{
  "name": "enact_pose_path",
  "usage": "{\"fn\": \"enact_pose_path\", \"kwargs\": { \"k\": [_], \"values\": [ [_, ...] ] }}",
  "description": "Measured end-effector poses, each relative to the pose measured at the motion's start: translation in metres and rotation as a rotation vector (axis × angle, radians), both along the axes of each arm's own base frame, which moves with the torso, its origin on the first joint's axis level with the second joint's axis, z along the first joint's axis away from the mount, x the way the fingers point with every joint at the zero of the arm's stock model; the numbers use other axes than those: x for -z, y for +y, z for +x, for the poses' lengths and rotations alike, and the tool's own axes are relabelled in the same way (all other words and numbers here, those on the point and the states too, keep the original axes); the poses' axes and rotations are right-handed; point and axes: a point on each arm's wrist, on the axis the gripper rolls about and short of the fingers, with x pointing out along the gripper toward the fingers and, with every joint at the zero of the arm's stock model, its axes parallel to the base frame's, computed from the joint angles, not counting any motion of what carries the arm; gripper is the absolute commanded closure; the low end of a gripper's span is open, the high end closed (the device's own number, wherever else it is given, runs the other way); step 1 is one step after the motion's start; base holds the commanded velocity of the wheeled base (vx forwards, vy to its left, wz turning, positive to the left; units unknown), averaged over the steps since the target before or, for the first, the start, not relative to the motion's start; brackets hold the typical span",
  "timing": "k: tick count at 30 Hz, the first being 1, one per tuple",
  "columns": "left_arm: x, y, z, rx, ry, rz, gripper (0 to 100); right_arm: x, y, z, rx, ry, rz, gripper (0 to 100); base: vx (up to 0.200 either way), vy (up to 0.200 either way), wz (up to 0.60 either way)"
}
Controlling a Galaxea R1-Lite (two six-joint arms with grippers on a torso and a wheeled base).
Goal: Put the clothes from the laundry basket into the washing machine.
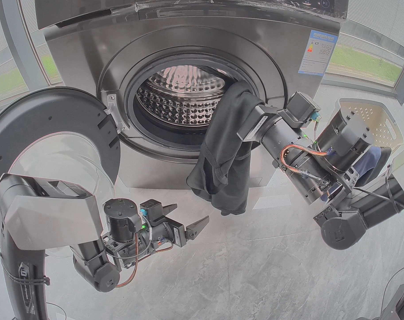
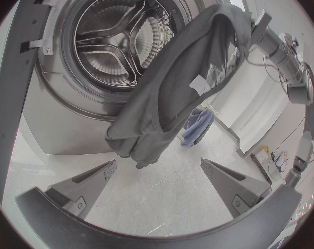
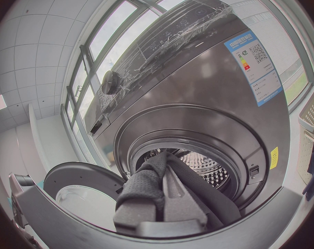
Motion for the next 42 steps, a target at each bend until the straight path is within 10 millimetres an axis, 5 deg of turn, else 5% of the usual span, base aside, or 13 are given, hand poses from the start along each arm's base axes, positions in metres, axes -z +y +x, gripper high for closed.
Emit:
{"fn": "enact_pose_path", "kwargs": {
  "k": [27,42],
  "values": [
    [0.002,-0.001,0.060,-0.134,-0.148,-0.034,0,-0.005,0.012,-0.008,-0.039,-0.012,0.011,100,0.000,0.000,0.00],
    [0.013,-0.007,0.073,-0.134,-0.157,-0.037,0,-0.003,0.015,-0.009,-0.045,-0.009,0.008,100,0.000,0.000,0.00]
  ]
}}
